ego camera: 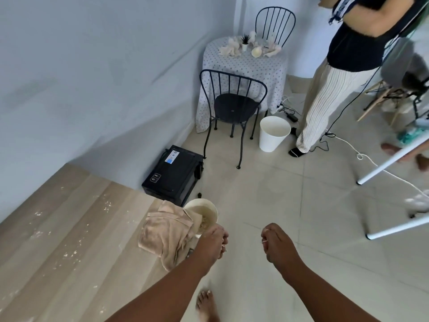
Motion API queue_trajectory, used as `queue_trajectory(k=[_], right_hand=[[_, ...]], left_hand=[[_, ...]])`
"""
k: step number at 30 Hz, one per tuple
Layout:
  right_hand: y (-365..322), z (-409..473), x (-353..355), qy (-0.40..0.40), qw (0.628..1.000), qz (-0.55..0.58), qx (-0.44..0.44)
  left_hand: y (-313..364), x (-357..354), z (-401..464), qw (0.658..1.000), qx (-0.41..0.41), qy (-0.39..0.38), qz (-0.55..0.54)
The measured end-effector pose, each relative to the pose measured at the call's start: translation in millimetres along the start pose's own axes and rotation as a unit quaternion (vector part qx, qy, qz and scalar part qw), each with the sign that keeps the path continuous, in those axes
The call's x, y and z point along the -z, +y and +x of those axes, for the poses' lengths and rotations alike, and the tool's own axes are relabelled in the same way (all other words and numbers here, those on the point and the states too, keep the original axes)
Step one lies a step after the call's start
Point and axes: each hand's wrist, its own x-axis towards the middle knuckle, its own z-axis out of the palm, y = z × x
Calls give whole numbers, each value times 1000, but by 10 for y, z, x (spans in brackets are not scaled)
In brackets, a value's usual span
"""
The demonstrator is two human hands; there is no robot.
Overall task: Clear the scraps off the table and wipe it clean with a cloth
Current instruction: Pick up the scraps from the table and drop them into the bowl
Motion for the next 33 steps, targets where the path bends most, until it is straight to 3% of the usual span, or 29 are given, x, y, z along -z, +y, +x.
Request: queue_trajectory(k=[11,22,33], right_hand=[[-433,690,-90,7,999,21,-30],[-771,1720,-332,-106,994,-25,-28],[-695,2851,-336,-218,970,-84,-70]], left_hand=[[755,-127,820,999,50,6,-13],[1135,-32,969,995,6,100,-12],[913,-407,1526,969,90,208,-94]])
